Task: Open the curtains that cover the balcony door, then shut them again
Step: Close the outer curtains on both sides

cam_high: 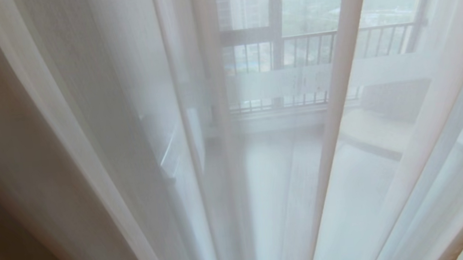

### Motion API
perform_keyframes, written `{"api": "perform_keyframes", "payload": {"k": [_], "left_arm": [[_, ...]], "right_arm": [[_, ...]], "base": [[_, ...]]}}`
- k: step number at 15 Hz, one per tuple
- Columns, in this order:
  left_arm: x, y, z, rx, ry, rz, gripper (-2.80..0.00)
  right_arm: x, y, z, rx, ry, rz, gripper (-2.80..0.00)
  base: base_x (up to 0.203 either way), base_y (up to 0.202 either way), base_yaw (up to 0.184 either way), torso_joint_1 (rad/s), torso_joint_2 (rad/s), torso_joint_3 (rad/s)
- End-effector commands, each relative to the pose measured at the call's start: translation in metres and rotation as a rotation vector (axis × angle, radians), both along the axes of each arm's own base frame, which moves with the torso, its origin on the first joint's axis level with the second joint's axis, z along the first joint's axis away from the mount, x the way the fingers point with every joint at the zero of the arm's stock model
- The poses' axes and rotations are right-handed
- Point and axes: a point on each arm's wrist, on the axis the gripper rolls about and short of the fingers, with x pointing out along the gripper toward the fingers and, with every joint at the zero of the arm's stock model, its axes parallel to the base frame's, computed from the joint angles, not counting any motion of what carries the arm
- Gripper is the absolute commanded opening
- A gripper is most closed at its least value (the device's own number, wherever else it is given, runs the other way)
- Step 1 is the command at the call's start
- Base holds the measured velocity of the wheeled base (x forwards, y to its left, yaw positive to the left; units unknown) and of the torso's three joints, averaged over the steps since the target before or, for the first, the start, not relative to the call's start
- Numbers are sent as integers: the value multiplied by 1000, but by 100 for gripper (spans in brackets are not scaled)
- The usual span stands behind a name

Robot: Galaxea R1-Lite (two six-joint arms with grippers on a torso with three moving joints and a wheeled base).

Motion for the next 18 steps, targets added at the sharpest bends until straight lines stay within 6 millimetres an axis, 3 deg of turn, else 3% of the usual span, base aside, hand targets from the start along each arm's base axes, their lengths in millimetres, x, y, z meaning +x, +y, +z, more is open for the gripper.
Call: {"api": "perform_keyframes", "payload": {"k": [1, 7, 10, 14, 18], "left_arm": [[-25, -50, 27, 54, -38, -61, -280], [-74, -157, 37, 24, -9, -316, -280], [-95, -200, 32, -3, 17, -518, -280], [-119, -230, 25, -15, 39, -753, -280], [-125, -239, 20, -13, 51, -898, -280]], "right_arm": [[0, 0, 0, 0, -1, 1, -280], [0, 0, 0, -1, -1, -1, -280], [0, 0, 0, -1, 0, 1, -280], [0, 0, 0, -1, -1, 1, -280], [0, 0, 0, -1, -1, 1, -280]], "base": [[0, 0, 0, 0, 0, 0], [0, 0, 0, 0, 0, 0], [0, 0, 0, 0, 0, 0], [0, 0, 0, 0, 0, 0], [0, 0, 0, 0, 0, 0]]}}
